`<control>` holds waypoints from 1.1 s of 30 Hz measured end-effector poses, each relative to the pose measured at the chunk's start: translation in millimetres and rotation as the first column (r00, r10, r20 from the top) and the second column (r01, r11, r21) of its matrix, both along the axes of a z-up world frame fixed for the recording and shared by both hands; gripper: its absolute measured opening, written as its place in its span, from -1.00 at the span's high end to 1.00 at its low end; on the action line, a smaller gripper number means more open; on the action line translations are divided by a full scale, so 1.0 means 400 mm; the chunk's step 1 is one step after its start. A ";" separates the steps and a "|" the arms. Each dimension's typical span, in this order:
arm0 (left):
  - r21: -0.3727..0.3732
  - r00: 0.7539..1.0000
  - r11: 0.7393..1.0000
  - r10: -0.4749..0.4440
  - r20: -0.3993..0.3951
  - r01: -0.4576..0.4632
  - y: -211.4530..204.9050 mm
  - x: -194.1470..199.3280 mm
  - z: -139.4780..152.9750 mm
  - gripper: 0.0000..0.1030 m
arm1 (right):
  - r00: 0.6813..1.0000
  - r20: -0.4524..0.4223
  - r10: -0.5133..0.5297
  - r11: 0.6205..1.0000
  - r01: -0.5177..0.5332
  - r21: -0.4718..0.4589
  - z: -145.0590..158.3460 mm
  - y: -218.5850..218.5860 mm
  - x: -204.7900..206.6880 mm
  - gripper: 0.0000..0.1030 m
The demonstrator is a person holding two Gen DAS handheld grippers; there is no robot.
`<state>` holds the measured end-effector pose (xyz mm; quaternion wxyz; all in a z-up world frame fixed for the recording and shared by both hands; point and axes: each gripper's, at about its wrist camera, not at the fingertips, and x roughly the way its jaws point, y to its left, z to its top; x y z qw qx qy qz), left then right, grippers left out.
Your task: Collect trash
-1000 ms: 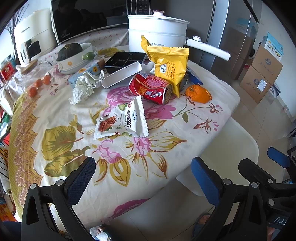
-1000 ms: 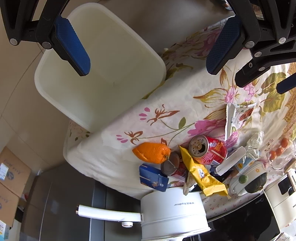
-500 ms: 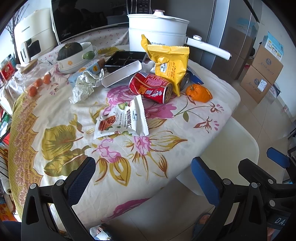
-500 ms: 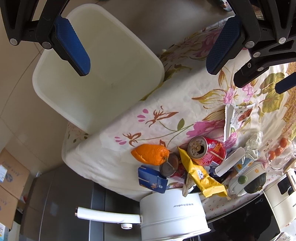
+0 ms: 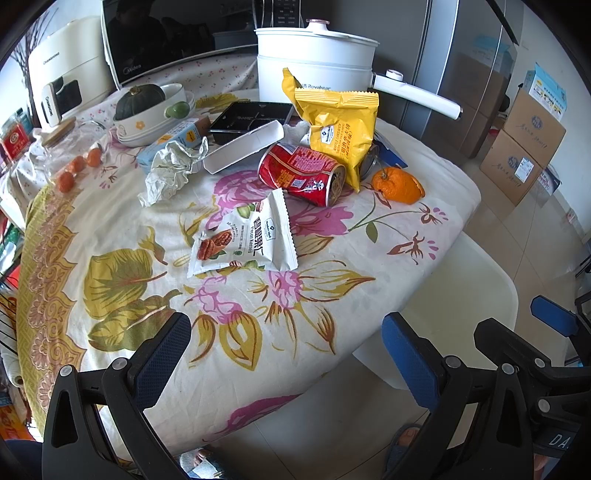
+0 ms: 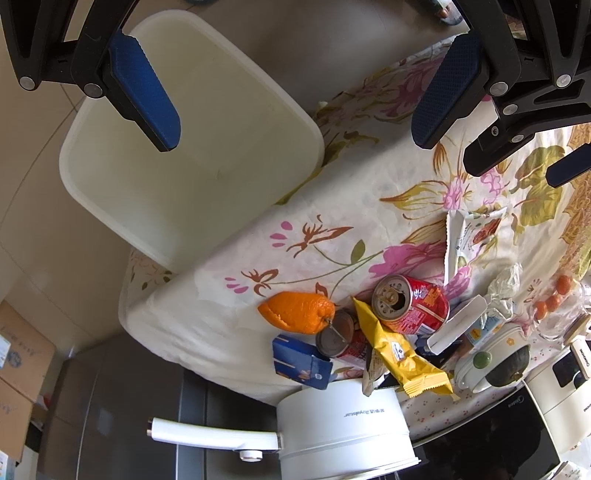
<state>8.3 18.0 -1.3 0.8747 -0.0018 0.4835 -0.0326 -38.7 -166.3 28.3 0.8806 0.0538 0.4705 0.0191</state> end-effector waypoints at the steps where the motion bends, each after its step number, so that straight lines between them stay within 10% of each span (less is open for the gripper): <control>1: 0.000 1.000 1.000 0.000 0.000 0.000 0.000 0.000 0.000 -1.00 | 1.000 -0.001 0.000 1.000 0.000 0.000 0.000 -0.001 0.001 -1.00; 13: -0.054 0.996 0.995 0.086 0.037 -0.084 0.104 0.036 0.055 -1.00 | 1.000 -0.001 0.024 0.996 -0.023 0.092 0.044 -0.043 0.031 -1.00; 23: 0.007 0.997 0.998 0.060 0.048 -0.060 0.155 0.241 0.156 -1.00 | 0.956 0.254 0.149 0.973 -0.187 0.136 0.267 -0.061 0.202 -1.00; 33: -0.198 0.970 0.970 0.095 -0.225 -0.141 0.204 0.259 -0.039 -0.96 | 0.981 -0.010 0.196 0.977 -0.194 0.093 0.049 -0.073 0.363 -1.00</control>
